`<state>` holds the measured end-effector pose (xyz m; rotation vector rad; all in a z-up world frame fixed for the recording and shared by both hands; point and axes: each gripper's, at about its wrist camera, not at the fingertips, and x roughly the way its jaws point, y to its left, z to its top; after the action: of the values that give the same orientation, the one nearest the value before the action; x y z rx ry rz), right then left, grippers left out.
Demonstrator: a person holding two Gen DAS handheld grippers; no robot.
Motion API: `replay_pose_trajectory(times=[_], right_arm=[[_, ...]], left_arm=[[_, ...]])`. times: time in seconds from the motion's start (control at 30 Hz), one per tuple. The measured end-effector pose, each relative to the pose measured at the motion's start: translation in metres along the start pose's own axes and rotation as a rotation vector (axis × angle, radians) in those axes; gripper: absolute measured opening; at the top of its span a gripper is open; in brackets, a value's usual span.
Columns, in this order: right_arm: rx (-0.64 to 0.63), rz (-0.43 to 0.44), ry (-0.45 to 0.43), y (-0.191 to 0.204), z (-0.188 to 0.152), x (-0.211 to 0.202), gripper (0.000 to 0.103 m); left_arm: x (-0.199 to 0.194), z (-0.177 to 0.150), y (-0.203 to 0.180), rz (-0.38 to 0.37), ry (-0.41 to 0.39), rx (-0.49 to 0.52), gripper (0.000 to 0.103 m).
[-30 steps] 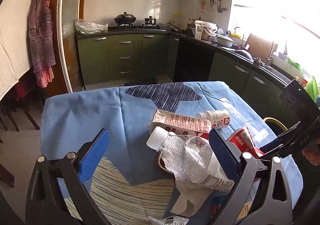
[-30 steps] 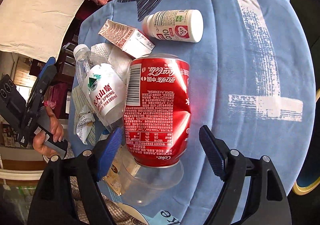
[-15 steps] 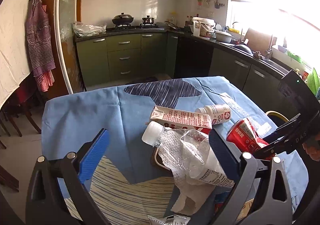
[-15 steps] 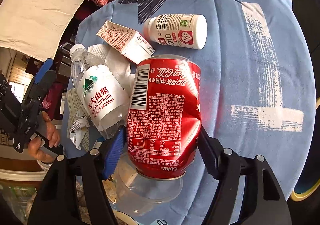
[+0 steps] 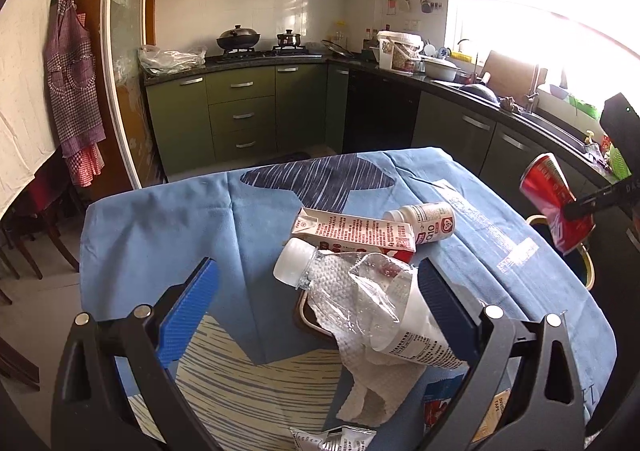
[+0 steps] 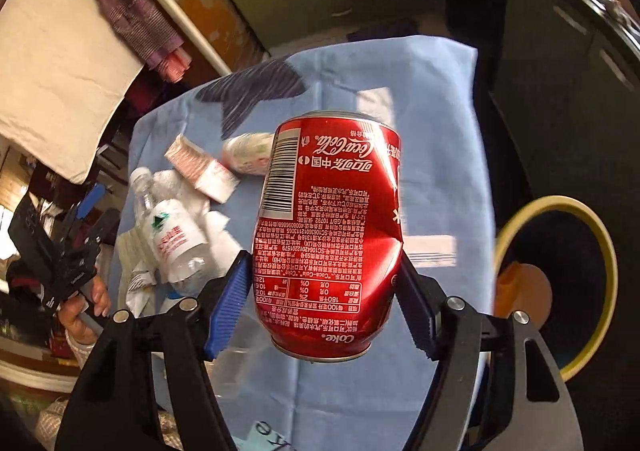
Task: Collect trash
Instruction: 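Carry the red can over the bin and open the right gripper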
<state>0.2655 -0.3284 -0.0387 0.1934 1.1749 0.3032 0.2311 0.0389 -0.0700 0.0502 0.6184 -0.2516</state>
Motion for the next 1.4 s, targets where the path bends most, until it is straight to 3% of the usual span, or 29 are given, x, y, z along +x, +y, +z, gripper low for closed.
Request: replay_pose_trajectory(times=[0.13, 0.23, 0.47, 0.67, 0.8, 1.13, 1.4], right_arm=[[0.119, -0.176, -0.048, -0.076, -0.008, -0.022, 0.069], [0.198, -0.293, -0.034, -0.131, -0.018, -0.018, 0.069], [0.313, -0.406, 0.031, -0.221, -0.035, 0.024, 0.069], [0.335, -0.455, 0.085, -0.259, -0.036, 0.056, 0.070], [0.333, -0.470, 0.111, -0.268, -0.038, 0.072, 0.075], [0.282, -0.451, -0.004, -0.248, -0.052, 0.037, 0.075], [0.226, -0.381, -0.109, -0.196, -0.088, 0.004, 0.075]], left_arm=[[0.000, -0.001, -0.009, -0.009, 0.021, 0.019, 0.094], [-0.001, -0.002, -0.016, -0.007, 0.056, 0.032, 0.094], [-0.021, -0.008, -0.036, -0.002, 0.114, 0.065, 0.094], [-0.038, -0.017, -0.051, -0.017, 0.171, 0.087, 0.094], [-0.040, -0.026, -0.058, -0.041, 0.220, 0.092, 0.094], [-0.025, -0.056, -0.084, -0.061, 0.324, 0.170, 0.094], [0.000, -0.069, -0.086, -0.102, 0.404, 0.148, 0.054]])
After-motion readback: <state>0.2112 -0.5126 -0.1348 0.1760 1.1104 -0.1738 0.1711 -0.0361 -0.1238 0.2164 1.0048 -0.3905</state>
